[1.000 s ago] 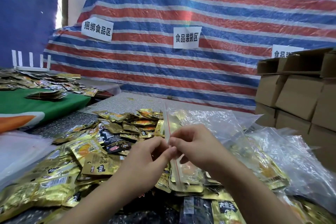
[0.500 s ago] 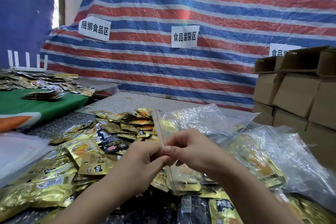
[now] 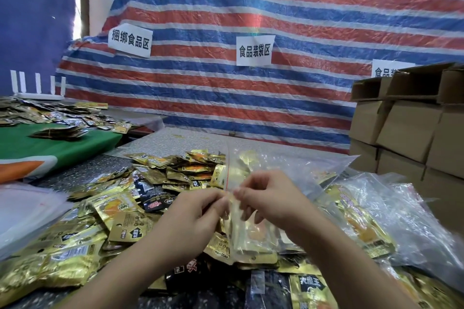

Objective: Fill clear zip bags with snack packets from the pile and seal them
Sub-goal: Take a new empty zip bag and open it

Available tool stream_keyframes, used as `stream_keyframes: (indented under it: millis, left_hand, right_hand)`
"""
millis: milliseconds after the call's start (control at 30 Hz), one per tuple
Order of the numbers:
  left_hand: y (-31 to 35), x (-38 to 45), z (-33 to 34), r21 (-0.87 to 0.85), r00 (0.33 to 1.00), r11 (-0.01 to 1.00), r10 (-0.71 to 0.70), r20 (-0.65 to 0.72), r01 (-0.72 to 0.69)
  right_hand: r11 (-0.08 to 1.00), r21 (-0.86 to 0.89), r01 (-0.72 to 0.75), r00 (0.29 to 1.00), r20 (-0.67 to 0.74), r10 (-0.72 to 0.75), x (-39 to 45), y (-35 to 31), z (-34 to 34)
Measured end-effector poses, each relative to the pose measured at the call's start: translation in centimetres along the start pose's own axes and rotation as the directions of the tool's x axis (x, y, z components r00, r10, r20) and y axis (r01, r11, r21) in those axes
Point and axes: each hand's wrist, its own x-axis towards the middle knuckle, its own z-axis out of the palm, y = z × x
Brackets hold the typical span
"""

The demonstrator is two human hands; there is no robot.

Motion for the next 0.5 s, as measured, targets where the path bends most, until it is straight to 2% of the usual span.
stream_keyframes:
  millis: [100,167,200,333,433,500]
  left_hand:
    - [-0.2,0.4,-0.8,-0.037,0.986,0.993,-0.119,-0.115,0.116]
    - [-0.4,0.6,-1.1,-0.061,0.967,0.984,-0.177,-0.184,0.168]
    - [-0.4,0.7,-1.2,-0.057,0.962,0.982,-0.185,-0.199,0.178]
    - [-0.5,0.3,-0.9,0.021,0.969,0.988,-0.147,-0.198,0.154]
    - [-0.1,-0.1,-0.5,0.104,0.976,0.993,-0.032,-0.216,0.056]
    - [0.5,-0.6,-0.4,0.176,0.969,0.982,0.112,-0.219,-0.073]
  right_hand:
    - [0.997,-0.073,-0.035,0.970,-0.244,0.016,0.1,0.2,-1.3]
    - [0.986,-0.166,-0.009,0.916,-0.396,-0.058,0.2,0.4,-2.4]
    - [0.978,-0.209,0.000,0.901,-0.425,-0.091,0.2,0.5,-2.8]
    - [0.967,-0.253,0.042,0.905,-0.400,-0.144,0.4,0.3,-2.2]
    - [0.958,-0.280,0.065,0.903,-0.392,-0.176,0.4,0.4,-1.2]
    - [0.952,-0.298,0.071,0.900,-0.392,-0.189,0.4,0.5,-0.8]
